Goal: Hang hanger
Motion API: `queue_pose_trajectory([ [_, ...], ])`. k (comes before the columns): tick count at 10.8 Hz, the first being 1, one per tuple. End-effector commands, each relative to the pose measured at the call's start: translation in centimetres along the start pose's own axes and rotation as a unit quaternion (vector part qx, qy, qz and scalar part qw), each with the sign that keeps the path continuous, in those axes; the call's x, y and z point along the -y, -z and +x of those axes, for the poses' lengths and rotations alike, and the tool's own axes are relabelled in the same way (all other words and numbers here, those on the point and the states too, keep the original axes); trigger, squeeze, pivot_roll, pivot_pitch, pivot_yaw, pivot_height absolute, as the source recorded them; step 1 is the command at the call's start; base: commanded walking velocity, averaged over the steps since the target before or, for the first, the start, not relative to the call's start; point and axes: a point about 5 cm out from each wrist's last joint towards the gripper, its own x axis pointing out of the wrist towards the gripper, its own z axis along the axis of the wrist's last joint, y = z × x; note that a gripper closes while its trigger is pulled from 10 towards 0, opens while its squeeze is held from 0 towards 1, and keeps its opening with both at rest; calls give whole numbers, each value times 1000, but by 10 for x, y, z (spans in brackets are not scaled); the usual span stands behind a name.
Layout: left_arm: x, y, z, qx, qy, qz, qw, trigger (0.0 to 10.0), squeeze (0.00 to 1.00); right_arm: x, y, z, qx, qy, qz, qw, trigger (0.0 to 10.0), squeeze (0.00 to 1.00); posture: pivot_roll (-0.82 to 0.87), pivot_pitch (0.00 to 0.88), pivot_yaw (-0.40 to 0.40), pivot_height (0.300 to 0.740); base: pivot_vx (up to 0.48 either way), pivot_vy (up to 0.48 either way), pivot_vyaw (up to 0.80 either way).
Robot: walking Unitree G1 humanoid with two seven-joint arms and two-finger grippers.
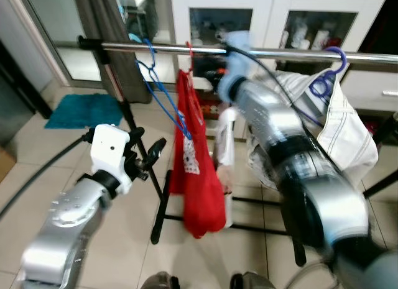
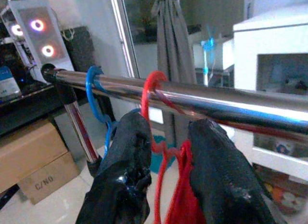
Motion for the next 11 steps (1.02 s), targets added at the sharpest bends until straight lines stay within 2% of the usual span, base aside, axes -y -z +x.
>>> queue_pose_trajectory([
  [1,-3,0,2,3,-25,2,1000,10000,0,-1,-4,-11,12,3,-9,1000,10000,0,-44,0,78,740,0,0,0],
  [2,-2,1,4,6,-33,-2,999,10000,0,4,1,-27,22,23,-19,999,10000,0,-54,0,79,740,0,0,0],
  [3,1,5,6,2,-44,-1,999,10000,0,10,11,-59,28,73,-10,997,10000,0,-66,0,80,740,0,0,0],
  [4,6,8,6,-3,-37,6,999,10000,0,10,17,-76,27,96,-10,995,10000,0,-84,0,82,740,0,0,0],
  [5,12,8,11,5,-22,6,1000,10000,0,10,31,-99,-11,136,-34,990,10000,173,-87,0,64,740,0,0,0],
  [6,14,8,12,8,-22,5,1000,10000,0,11,39,-110,-33,153,-50,986,10000,922,-76,0,49,740,0,0,0],
  [7,15,10,11,7,-28,6,1000,10000,0,8,46,-121,-48,152,-31,987,10000,1000,-63,0,40,740,0,0,0],
  [9,15,10,7,10,-33,4,999,10000,0,-3,45,-116,-54,135,-27,989,10000,1000,-54,0,32,740,0,0,0],
  [11,14,8,9,15,-28,8,999,10000,0,-6,44,-113,-64,140,-33,988,10000,1000,-53,0,35,740,0,0,0],
])
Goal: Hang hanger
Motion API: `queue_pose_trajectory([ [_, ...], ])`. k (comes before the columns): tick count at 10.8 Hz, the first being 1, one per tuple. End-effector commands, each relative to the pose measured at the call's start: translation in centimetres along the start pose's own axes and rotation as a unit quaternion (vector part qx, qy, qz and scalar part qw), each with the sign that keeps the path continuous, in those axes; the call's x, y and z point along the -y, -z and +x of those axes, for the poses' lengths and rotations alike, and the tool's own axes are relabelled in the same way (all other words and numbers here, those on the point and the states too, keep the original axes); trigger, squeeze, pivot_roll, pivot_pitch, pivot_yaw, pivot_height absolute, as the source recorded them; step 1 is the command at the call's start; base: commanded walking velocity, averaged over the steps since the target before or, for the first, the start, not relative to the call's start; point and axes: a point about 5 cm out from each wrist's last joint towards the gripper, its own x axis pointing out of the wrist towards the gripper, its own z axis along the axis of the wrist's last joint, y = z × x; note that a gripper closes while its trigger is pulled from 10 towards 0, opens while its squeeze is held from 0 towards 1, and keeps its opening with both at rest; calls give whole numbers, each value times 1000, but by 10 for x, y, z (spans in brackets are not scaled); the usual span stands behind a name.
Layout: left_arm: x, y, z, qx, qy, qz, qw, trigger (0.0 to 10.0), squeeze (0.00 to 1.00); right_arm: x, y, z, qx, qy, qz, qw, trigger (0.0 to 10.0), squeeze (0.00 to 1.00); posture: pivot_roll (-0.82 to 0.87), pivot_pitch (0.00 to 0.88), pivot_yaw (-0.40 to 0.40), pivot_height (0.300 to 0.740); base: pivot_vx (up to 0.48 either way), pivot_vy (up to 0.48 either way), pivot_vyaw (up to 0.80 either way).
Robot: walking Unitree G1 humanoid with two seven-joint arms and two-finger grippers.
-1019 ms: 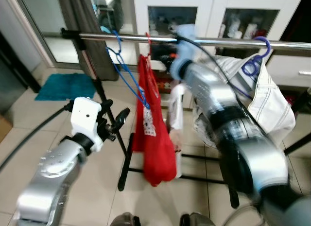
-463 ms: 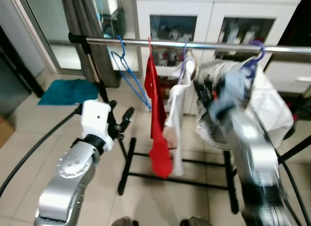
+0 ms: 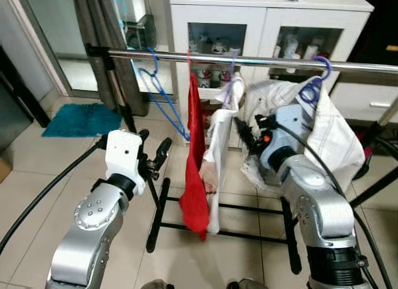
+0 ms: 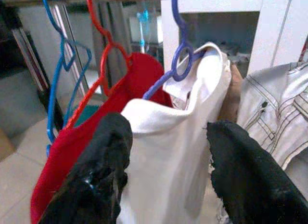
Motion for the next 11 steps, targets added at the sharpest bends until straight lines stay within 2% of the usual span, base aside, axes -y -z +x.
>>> queue_pose_trajectory([
  [1,-2,-2,1,4,-1,7,1000,10000,0,-3,-9,-1,13,2,-12,1000,10000,1000,-57,0,37,740,277,0,800],
  [2,-1,-2,6,6,4,9,1000,10000,0,2,-12,0,16,26,-39,999,10000,1000,-68,0,44,740,285,0,800],
  [4,3,-1,6,6,14,10,1000,10000,0,12,-17,0,19,55,-45,997,10000,1000,-70,0,48,740,287,0,0],
  [6,4,0,5,4,18,11,1000,10000,0,10,-23,-1,38,45,-34,998,10000,1000,-70,0,43,740,292,0,0],
  [7,5,0,4,8,23,10,1000,10000,0,8,-24,-1,36,38,-44,998,10000,1000,-73,0,37,740,281,0,0],
  [9,11,4,-2,3,47,13,999,10000,0,5,-29,-1,25,13,-35,999,10000,1000,-72,0,25,740,0,0,0],
  [11,9,3,-7,10,67,15,998,10000,0,6,-29,1,4,12,-37,999,10000,1000,-69,0,18,740,0,0,0],
])
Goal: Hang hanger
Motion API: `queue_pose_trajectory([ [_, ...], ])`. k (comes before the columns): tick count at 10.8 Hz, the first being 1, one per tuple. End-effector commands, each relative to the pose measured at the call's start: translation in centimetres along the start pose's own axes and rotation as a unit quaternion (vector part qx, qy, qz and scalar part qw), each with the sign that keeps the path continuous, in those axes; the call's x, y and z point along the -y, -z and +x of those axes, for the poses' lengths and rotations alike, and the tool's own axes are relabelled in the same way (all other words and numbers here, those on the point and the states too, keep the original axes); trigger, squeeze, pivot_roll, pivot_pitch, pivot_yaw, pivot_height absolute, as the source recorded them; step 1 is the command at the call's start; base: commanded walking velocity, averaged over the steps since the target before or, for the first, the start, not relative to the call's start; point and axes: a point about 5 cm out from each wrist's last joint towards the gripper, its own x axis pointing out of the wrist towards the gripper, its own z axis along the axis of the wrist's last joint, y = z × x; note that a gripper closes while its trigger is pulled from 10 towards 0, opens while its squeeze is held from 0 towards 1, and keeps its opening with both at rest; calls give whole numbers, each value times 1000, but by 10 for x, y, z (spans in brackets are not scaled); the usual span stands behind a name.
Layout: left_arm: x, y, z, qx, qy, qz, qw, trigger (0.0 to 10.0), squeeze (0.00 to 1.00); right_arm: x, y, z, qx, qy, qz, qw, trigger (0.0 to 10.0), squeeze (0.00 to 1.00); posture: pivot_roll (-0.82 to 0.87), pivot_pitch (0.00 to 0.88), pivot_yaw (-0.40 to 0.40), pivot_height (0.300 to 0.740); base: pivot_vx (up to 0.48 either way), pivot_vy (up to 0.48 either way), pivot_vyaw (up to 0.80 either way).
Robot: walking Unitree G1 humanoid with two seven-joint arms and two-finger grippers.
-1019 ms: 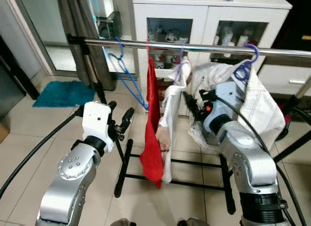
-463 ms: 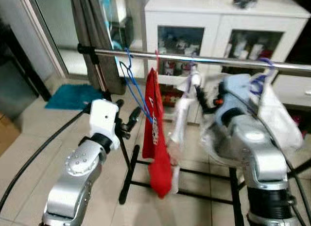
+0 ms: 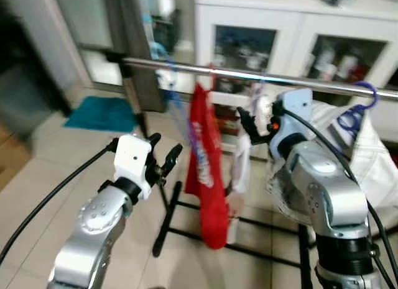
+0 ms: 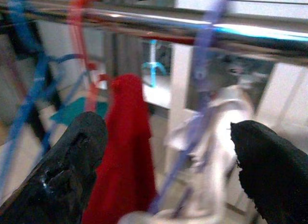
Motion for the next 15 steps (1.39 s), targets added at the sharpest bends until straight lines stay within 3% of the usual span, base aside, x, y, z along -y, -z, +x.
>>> queue_pose_trajectory([
  [1,-2,-2,-4,1,10,6,1000,10000,0,-2,-5,0,0,-7,7,1000,10000,1000,-67,0,14,740,0,0,0],
  [3,-7,1,-8,-19,39,24,999,10000,0,0,-7,11,-24,9,8,1000,10000,1000,-64,0,14,740,0,0,0],
  [4,-7,2,-10,-32,67,35,997,10000,0,11,-12,23,-30,56,18,998,10000,1000,-66,0,19,740,0,0,0],
  [5,-6,2,-11,-42,80,40,995,10000,0,13,-13,31,-40,62,45,996,10000,1000,-66,0,21,740,0,0,0],
  [6,-5,3,-10,-46,88,41,994,10000,0,10,-12,40,-54,39,52,996,10000,251,-63,0,24,740,0,0,0],
  [7,-4,3,-10,-48,93,43,994,10000,0,10,-12,43,-60,36,50,996,10000,0,-59,0,24,740,0,0,0],
  [11,1,1,-12,-54,119,40,991,10000,0,2,-19,64,-94,21,75,992,10000,0,-52,0,23,740,0,0,0],
  [12,1,-1,-11,-51,124,40,990,10000,0,4,-14,71,-110,42,83,990,6392,0,-50,0,26,740,0,0,0],
  [13,1,-2,-11,-50,126,40,990,10000,0,4,-13,74,-113,49,87,989,3647,0,-50,0,26,740,0,0,0],
  [14,1,-2,-11,-50,127,40,990,10000,0,3,-14,76,-113,51,88,988,2549,0,-48,0,26,740,0,0,0],
  [15,1,-2,-11,-51,128,41,990,10000,0,3,-15,78,-114,53,90,988,0,0,-47,0,25,740,0,0,0],
])
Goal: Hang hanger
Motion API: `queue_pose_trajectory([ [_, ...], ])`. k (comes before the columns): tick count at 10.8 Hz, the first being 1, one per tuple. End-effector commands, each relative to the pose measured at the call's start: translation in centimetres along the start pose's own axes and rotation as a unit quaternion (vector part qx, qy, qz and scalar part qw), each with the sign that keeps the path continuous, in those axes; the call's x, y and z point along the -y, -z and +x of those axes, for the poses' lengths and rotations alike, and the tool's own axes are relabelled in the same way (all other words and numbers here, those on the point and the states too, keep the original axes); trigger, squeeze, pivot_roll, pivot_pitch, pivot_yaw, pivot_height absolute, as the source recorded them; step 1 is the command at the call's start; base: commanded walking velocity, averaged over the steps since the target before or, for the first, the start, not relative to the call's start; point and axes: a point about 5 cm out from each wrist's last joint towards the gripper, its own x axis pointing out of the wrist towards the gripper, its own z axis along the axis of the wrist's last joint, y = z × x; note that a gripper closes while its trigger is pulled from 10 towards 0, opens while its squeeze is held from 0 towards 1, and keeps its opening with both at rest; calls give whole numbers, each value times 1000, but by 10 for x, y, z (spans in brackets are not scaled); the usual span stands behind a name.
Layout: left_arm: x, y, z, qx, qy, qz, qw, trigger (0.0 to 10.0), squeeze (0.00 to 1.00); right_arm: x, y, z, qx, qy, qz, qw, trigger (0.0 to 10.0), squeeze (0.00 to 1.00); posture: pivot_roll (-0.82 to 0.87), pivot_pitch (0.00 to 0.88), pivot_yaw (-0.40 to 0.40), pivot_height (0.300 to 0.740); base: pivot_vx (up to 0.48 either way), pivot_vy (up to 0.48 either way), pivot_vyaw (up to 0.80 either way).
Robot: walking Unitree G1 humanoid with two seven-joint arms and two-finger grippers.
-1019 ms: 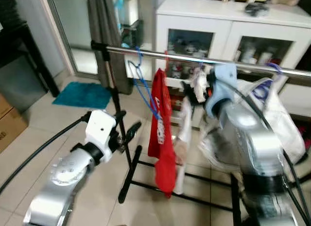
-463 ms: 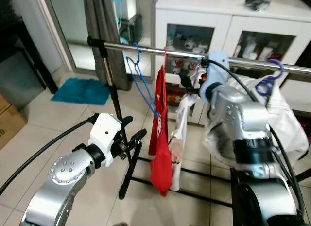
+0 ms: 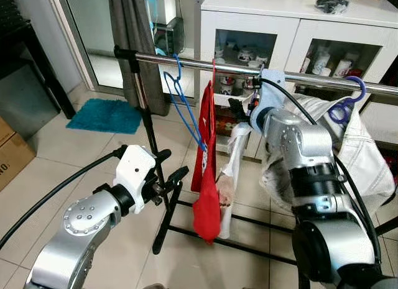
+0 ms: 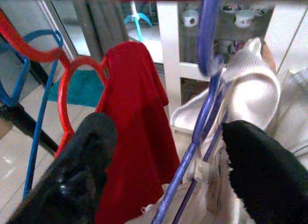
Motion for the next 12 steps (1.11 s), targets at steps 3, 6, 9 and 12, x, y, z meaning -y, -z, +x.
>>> queue_pose_trajectory([
  [3,0,-5,0,2,6,12,1000,10000,0,3,-1,6,1,20,6,1000,0,0,-51,0,25,740,0,0,0],
  [6,0,-5,2,-1,7,16,1000,10000,0,5,2,10,-4,34,-17,999,0,0,-50,0,29,740,0,0,0],
  [9,-1,-5,2,-5,10,21,1000,10000,0,6,5,16,-12,39,-22,999,0,0,-47,0,30,740,0,0,0],
  [12,0,-4,2,-10,12,24,1000,10000,0,9,5,19,-17,39,-28,999,0,0,-47,0,26,740,0,0,0],
])
